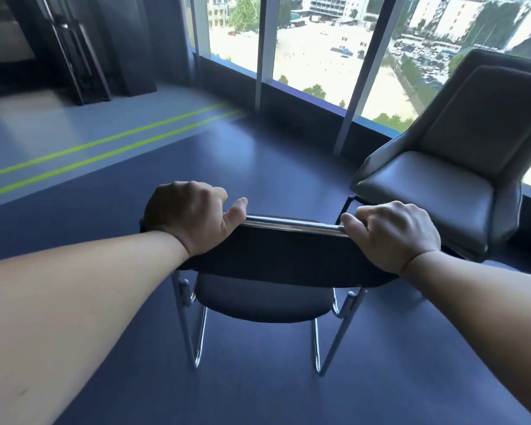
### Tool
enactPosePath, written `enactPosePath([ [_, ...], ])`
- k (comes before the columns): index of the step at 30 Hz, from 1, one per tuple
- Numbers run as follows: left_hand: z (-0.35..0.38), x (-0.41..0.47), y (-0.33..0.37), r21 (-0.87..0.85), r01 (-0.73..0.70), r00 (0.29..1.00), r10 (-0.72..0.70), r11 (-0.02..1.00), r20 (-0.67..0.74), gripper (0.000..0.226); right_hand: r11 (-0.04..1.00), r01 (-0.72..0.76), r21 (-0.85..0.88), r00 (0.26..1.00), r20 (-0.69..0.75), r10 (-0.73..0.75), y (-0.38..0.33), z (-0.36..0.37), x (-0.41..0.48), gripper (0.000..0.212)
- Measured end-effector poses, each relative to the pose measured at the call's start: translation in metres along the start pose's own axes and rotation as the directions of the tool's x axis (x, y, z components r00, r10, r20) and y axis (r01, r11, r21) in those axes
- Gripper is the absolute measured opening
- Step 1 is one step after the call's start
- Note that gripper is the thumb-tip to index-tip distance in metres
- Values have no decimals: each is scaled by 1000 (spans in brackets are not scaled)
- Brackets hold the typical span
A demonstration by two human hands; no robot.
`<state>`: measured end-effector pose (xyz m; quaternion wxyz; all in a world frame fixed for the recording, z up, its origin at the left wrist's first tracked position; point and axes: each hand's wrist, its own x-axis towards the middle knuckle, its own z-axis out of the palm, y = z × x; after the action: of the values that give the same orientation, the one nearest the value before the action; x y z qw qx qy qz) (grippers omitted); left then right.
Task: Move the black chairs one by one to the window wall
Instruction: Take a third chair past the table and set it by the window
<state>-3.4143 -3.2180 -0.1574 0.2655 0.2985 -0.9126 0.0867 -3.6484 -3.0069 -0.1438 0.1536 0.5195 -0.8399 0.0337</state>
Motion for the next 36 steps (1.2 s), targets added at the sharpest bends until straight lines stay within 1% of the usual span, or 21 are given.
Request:
enactPosePath([
  [4, 25, 44, -9, -9, 2, 1000, -2, 1000, 6, 58, 1000, -20, 10, 1000, 22, 20, 14, 14, 47, 69],
  [10, 77, 124, -27, 6, -20, 1000, 20, 1000, 21, 59, 997, -64, 49, 998, 31, 62, 37, 39, 129, 58],
  [15, 113, 182, -44, 12, -33, 999, 33, 999, 42, 59, 993, -83, 84, 996, 50, 79, 49, 56, 189, 57],
  [21, 138, 221, -58, -22, -47, 998, 48, 999, 47, 55, 990, -110, 93, 989, 105, 100, 55, 67, 228, 54],
  [27, 174, 273, -80, -43, -87, 995, 89, 995, 49, 55, 988, -134, 77, 986, 107, 126, 61, 86, 276, 58],
  [33, 217, 342, -104, -59, -162, 987, 163, 985, 11, 57, 972, -226, 71, 970, 109, 217, 63, 105, 331, 60],
  [36, 238, 380, -120, -97, -193, 980, 196, 976, 28, 58, 959, -277, 58, 956, 115, 269, 60, 114, 364, 60],
])
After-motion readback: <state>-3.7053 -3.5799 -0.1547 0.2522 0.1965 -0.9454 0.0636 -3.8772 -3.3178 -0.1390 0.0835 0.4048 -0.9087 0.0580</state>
